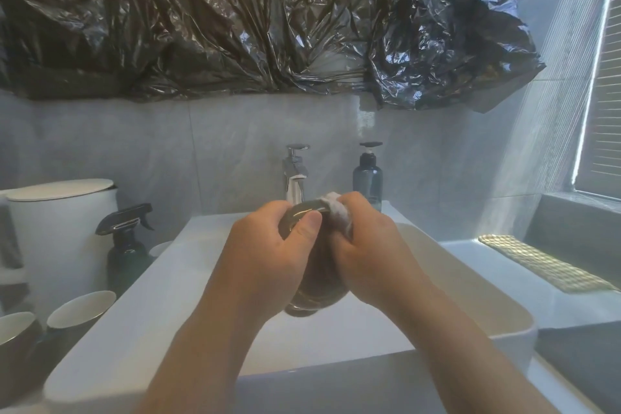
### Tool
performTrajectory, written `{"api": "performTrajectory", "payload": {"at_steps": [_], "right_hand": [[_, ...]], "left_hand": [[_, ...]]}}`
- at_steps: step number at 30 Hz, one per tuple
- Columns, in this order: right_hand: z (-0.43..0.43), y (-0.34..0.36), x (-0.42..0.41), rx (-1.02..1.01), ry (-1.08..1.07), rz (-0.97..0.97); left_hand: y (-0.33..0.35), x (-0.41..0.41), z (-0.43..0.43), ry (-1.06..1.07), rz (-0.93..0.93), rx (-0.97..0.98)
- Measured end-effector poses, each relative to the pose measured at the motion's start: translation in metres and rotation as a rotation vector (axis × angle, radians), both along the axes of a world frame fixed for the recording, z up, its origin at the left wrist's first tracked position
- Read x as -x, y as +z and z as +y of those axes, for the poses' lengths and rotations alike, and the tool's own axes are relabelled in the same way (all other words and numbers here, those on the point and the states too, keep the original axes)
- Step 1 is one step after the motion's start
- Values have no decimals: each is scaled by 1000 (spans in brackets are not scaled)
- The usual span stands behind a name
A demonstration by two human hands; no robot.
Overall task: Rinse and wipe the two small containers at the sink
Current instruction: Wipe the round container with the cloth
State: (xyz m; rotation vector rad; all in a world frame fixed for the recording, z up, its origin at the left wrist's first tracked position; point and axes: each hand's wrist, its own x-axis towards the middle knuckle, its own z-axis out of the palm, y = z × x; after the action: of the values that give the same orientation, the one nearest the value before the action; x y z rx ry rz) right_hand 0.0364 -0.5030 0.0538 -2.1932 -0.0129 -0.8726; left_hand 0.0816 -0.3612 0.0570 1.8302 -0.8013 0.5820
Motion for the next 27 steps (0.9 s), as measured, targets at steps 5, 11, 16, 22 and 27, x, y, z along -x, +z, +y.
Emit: {"api": "performTrajectory", "payload": {"at_steps": [5,11,16,22,27], "right_hand": [[4,1,0,-25,-43,4],[16,-2,-4,-308,44,142],[4,0,0,-56,-41,95],[9,2,1,-87,-35,52],[11,3,0,-229,4,104]], "left_hand": [[0,2,-2,78,-73,37],[-2,6,-7,164,-170,191],[1,1,1,59,-39,-9],[1,5,-3,124,-122,119],[0,13,-10,180,-141,251]]}}
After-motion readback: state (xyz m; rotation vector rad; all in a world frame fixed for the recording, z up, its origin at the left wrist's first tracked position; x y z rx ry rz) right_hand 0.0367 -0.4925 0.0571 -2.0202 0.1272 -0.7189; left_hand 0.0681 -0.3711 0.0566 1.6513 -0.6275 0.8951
